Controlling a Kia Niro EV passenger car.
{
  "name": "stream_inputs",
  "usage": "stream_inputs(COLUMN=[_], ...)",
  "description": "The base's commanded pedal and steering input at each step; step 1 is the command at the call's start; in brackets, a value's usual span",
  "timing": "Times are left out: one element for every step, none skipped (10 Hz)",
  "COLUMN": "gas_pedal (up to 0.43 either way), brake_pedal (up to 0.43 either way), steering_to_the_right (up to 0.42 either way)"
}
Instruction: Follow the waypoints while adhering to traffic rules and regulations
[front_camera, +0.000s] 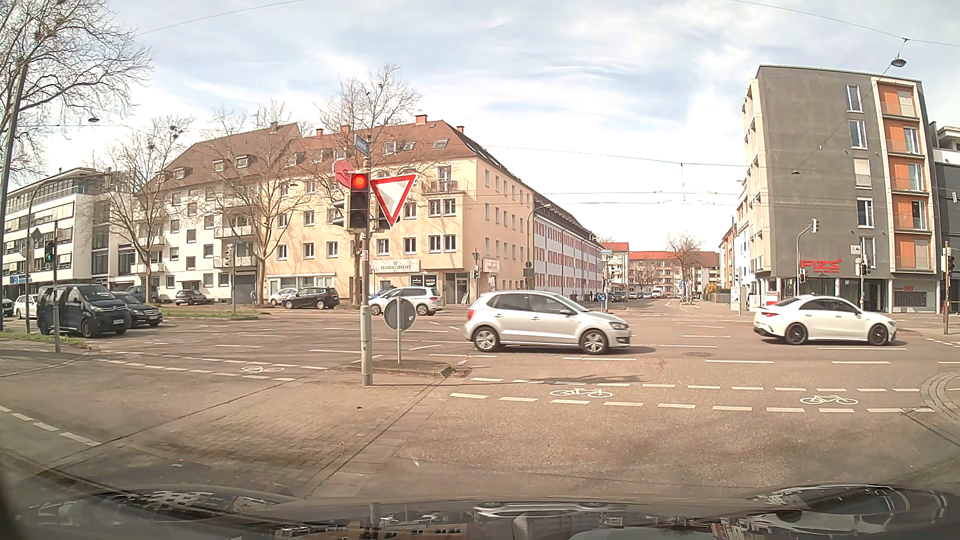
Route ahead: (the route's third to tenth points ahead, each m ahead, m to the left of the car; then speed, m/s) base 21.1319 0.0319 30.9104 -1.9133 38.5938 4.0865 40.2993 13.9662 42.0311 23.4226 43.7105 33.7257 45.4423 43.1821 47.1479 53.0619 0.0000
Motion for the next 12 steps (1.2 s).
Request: stream_inputs(gas_pedal=[0.0,0.0,0.0,0.0,0.0,0.0,0.0,0.0,0.0,0.0,0.0,0.0], brake_pedal=[0.287,0.28,0.28,0.28,0.287,0.287,0.287,0.287,0.287,0.287,0.287,0.287], steering_to_the_right=[0.02,0.02,0.02,0.02,0.02,0.02,0.02,0.02,0.02,0.02,0.02,0.02])
